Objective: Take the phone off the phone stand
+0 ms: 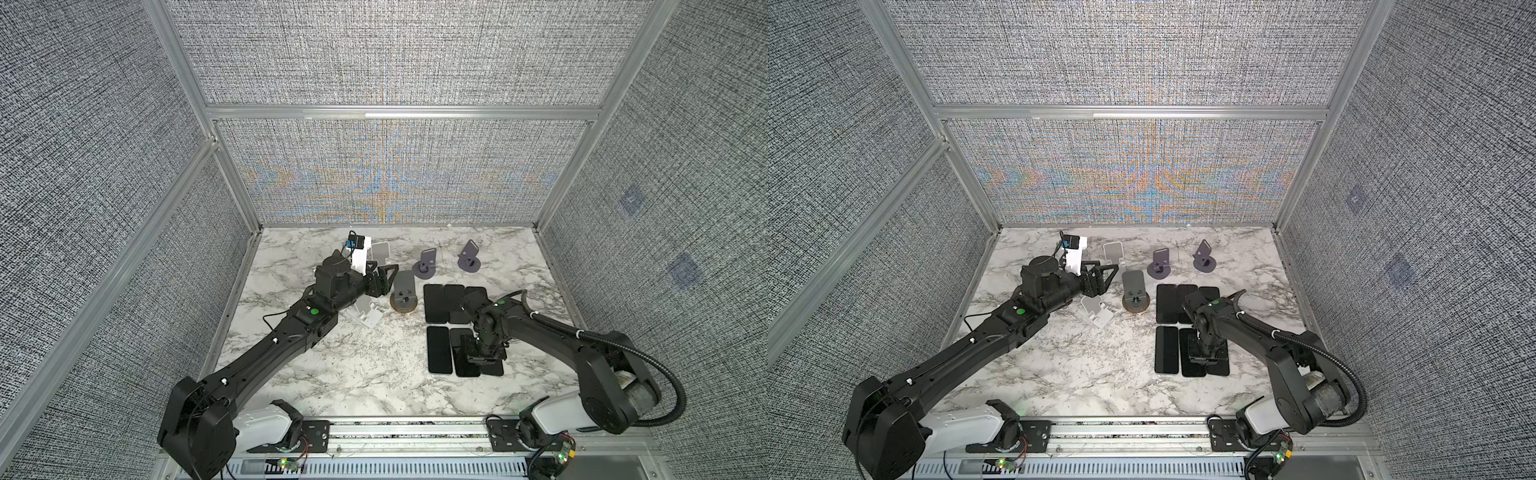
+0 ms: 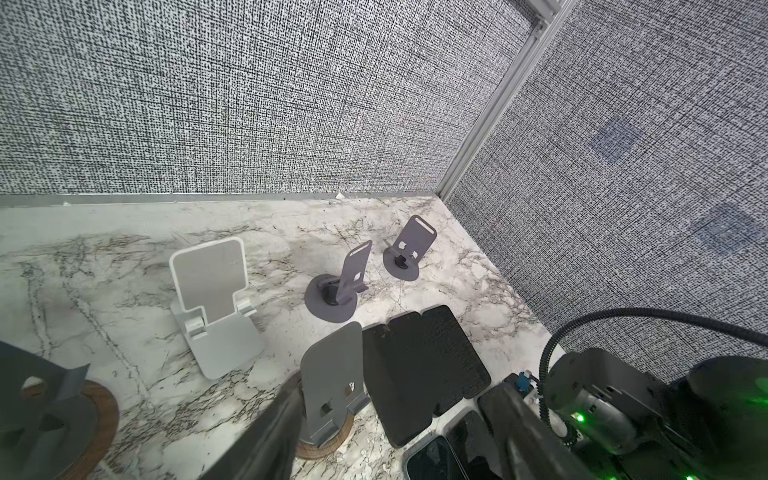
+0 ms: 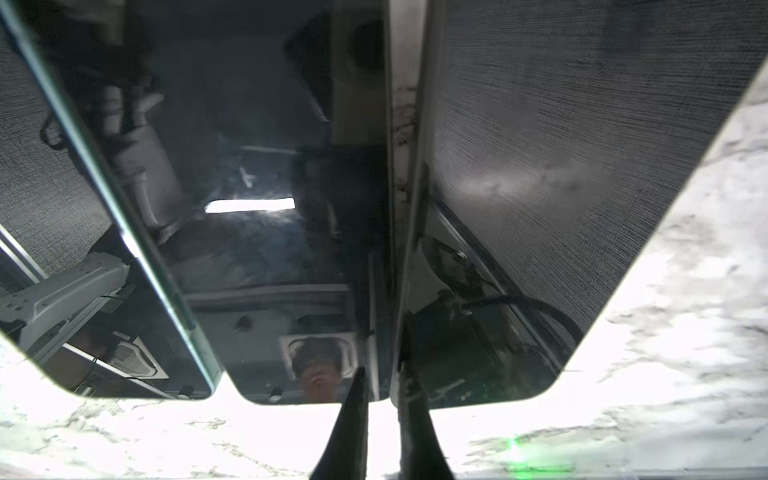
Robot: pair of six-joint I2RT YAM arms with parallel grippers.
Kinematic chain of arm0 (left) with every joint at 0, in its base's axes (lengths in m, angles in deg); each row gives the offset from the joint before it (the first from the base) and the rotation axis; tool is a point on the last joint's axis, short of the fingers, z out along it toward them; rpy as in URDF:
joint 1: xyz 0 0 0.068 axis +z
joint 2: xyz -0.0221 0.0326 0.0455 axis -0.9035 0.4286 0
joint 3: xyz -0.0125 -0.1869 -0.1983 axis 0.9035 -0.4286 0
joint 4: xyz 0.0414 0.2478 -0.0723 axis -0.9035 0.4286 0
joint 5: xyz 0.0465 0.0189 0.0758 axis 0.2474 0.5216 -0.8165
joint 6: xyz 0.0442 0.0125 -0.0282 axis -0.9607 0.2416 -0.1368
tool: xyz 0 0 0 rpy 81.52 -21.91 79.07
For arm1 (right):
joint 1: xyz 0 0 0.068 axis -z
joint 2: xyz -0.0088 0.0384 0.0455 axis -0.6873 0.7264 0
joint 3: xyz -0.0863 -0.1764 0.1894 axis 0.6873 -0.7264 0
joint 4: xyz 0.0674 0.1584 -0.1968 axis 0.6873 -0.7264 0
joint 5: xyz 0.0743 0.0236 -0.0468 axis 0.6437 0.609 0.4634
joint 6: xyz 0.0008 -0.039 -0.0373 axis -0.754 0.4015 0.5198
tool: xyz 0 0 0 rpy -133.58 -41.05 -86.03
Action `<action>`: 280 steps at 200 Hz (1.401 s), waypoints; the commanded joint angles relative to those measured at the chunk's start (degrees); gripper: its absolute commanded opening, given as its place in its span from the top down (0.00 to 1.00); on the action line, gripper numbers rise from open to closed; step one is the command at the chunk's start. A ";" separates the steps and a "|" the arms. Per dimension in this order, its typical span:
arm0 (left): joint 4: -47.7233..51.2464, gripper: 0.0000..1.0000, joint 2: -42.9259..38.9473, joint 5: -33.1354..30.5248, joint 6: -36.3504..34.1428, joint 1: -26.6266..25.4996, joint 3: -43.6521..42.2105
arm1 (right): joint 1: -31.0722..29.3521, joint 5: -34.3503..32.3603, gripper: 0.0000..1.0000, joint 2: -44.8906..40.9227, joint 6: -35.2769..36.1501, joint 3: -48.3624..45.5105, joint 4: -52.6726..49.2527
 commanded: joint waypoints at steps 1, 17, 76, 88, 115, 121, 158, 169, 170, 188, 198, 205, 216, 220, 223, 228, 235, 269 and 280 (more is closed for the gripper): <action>-1.40 0.27 0.27 0.61 0.02 0.04 -0.02 | -0.11 -0.16 0.91 0.48 -0.69 -0.59 0.44; -1.36 0.27 0.23 0.65 -0.07 0.04 -0.01 | 0.13 -1.75 0.91 0.85 -0.69 -0.61 -0.44; -3.68 0.27 -0.69 1.52 0.40 0.13 -1.16 | 0.59 -5.01 0.92 2.17 0.05 0.39 -2.10; -3.61 0.27 -0.84 1.51 0.20 0.13 -1.08 | 0.60 -5.78 0.92 1.92 0.19 1.04 -2.76; -3.22 0.27 -1.04 1.57 -0.08 0.13 -0.81 | 0.63 -4.26 0.90 -1.54 0.92 2.95 -2.56; -2.67 0.27 -1.17 1.41 -0.43 0.15 -0.52 | 0.68 -4.03 0.87 -2.78 1.38 3.47 -2.19; 5.80 0.26 -4.12 -5.60 -3.48 0.48 1.33 | 4.37 -7.82 0.71 -8.54 7.53 9.48 -0.18; 9.38 0.25 -6.21 -10.36 -5.17 0.88 1.34 | 6.04 -9.29 0.67 -9.85 9.65 9.80 2.00; 9.52 0.25 -6.44 -10.77 -5.39 0.94 1.27 | 6.15 -9.41 0.66 -9.99 9.88 9.80 2.33; 14.22 0.23 -10.69 -18.86 -8.46 2.23 -0.06 | 8.69 -10.83 0.53 -12.35 14.02 10.73 9.80; 16.25 0.20 -13.08 -23.18 -9.68 3.53 -1.07 | 10.58 -10.21 0.44 -13.07 16.50 8.66 14.73; 17.78 0.18 -14.49 -26.27 -10.40 4.55 -1.80 | 11.75 -9.75 0.38 -13.12 17.93 7.46 18.05; 19.15 0.14 -16.21 -31.43 -11.31 6.44 -3.59 | 13.30 -9.20 0.28 -12.67 19.98 5.60 23.55; 19.49 0.12 -16.75 -33.40 -11.47 7.16 -4.44 | 13.70 -9.19 0.25 -12.48 20.65 4.96 25.37; 19.74 0.12 -17.16 -34.56 -11.42 7.80 -5.05 | 13.91 -9.19 0.22 -12.22 21.12 4.43 26.82; 20.03 0.11 -17.67 -37.12 -11.47 8.82 -6.18 | 14.25 -9.26 0.16 -11.80 21.80 3.63 29.01; 19.79 0.09 -18.62 -40.17 -11.46 10.27 -8.04 | 14.70 -9.52 0.10 -11.14 22.34 2.81 31.58; 7.93 0.02 -20.73 -47.41 -13.16 16.39 -20.87 | 15.78 -10.92 0.01 -6.47 23.64 -1.71 43.92; 3.65 0.02 -20.29 -46.05 -13.46 18.89 -23.96 | 15.79 -11.85 0.01 -5.46 25.22 -2.78 46.71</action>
